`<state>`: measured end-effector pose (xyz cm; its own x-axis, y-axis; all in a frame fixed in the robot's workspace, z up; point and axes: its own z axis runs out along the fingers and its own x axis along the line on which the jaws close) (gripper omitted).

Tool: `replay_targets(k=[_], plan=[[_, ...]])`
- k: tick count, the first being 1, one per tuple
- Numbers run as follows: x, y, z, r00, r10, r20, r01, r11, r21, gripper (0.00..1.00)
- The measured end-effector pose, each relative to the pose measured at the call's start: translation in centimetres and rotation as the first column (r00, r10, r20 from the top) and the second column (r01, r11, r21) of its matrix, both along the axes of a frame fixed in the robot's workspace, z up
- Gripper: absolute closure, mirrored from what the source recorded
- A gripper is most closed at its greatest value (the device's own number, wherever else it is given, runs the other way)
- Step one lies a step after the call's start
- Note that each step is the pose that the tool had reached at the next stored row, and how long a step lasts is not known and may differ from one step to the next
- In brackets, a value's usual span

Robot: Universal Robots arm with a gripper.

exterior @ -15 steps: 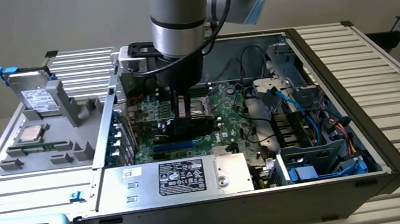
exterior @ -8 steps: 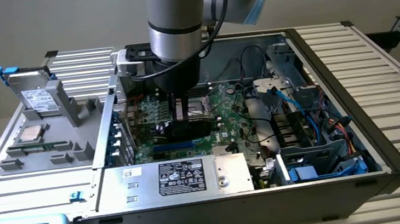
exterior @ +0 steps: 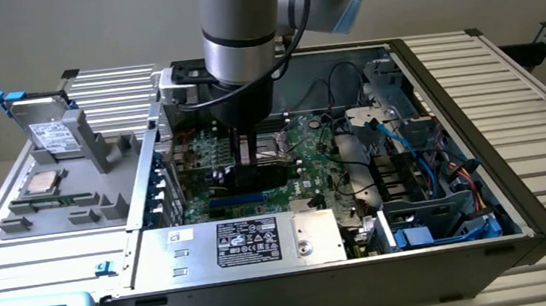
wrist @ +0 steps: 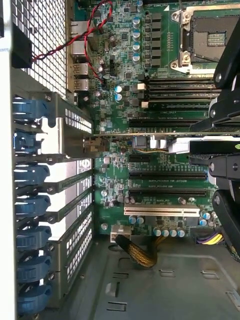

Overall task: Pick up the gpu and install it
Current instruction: 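Insert the gpu into the slot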

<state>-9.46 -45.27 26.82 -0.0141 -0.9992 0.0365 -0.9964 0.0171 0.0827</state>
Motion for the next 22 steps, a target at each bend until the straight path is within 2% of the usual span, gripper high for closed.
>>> replay_targets(k=[14, 19, 22], plan=[[-0.2, 0.09, -0.88, 1.0000, 0.000, -0.0001, 0.000, 1.0000, -0.0027, 0.72], [-0.3, 0.52, -1.05, 1.0000, 0.000, -0.0002, 0.000, 1.0000, -0.0039, 0.72], [-0.4, 0.54, -1.19, 1.0000, 0.000, -0.0001, 0.000, 1.0000, -0.0040, 0.72]])
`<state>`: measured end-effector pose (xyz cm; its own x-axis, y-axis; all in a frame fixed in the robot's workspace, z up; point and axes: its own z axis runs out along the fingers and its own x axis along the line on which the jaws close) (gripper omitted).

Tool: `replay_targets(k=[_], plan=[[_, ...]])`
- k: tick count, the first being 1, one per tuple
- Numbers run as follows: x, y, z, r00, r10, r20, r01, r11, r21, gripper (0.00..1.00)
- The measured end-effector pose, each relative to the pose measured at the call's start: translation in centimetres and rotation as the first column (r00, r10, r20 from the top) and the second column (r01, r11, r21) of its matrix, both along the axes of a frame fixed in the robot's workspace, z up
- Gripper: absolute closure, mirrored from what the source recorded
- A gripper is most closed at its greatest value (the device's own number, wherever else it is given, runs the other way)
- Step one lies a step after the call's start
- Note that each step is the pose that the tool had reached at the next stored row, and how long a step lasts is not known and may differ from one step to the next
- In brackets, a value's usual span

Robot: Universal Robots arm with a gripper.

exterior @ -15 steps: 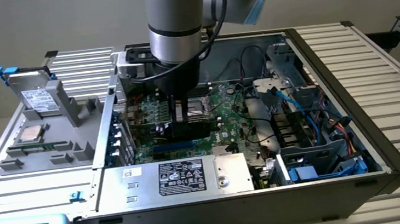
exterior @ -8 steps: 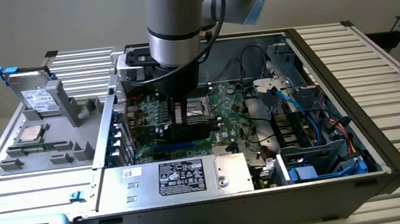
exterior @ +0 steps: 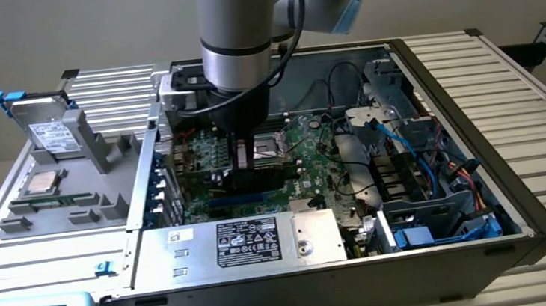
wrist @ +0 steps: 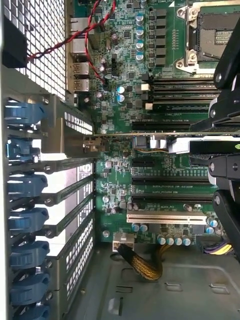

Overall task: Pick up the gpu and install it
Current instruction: 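Insert the gpu into the slot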

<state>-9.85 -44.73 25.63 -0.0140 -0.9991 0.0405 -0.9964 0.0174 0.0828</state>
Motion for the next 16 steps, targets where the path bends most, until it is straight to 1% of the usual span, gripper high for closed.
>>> replay_targets(k=[9, 16], plan=[[-0.23, -0.02, -0.20, 1.0000, 0.000, 0.0002, 0.000, 1.0000, 0.0002, 0.72], [-0.26, -0.03, -0.34, 1.0000, 0.000, -0.0001, 0.000, 1.0000, -0.0009, 0.72]])
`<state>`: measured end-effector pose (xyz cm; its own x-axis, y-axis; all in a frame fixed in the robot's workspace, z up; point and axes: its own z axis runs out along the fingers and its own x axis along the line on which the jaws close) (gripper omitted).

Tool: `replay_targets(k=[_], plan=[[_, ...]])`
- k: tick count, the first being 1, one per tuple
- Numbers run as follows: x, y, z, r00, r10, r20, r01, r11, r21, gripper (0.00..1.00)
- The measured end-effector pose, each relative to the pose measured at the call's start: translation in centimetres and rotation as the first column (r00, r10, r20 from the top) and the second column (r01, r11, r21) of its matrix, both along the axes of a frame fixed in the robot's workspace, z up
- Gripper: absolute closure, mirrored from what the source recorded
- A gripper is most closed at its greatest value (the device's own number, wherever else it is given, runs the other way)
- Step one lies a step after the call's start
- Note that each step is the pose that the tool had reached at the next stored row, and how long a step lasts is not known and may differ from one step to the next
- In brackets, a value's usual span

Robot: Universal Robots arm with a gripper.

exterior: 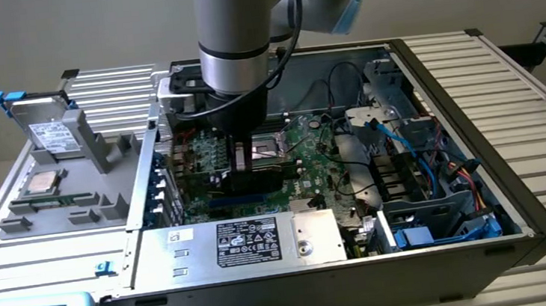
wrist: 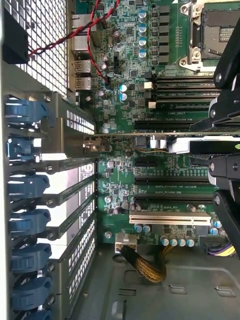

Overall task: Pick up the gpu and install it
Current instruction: 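Insert the gpu into the slot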

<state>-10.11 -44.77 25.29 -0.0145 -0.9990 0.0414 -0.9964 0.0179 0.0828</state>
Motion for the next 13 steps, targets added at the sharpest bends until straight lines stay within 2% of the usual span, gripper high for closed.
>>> replay_targets(k=[13], plan=[[-0.25, -0.08, -0.02, 1.0000, 0.000, 0.0001, 0.000, 1.0000, 0.0002, 0.72]])
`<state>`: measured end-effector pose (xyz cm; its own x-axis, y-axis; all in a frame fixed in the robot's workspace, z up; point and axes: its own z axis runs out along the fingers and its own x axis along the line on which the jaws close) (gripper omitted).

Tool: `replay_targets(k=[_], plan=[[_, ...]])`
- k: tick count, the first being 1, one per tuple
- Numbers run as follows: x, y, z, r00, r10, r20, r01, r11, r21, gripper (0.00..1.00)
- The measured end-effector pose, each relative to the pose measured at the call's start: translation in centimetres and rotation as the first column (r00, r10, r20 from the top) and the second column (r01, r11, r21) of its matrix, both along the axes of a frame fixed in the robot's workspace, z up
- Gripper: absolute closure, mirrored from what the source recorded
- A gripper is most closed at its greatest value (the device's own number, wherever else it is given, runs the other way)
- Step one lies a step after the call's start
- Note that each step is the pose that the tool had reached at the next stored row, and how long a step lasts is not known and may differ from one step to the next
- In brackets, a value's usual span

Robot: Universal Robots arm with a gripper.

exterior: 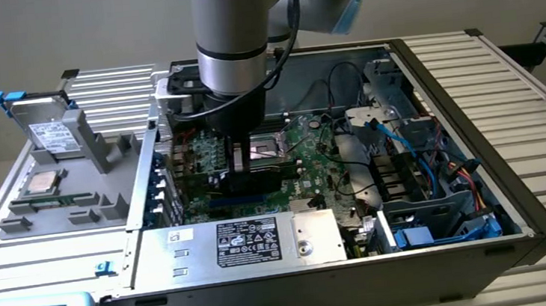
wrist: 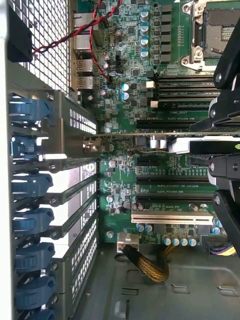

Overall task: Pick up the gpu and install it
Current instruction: 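Insert the gpu into the slot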

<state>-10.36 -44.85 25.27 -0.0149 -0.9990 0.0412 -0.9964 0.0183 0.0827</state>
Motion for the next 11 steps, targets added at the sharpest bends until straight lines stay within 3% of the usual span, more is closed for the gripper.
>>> replay_targets(k=[11], plan=[[-0.27, -0.07, 0.00, 1.0000, 0.000, 0.0000, 0.000, 1.0000, -0.0014, 0.72]])
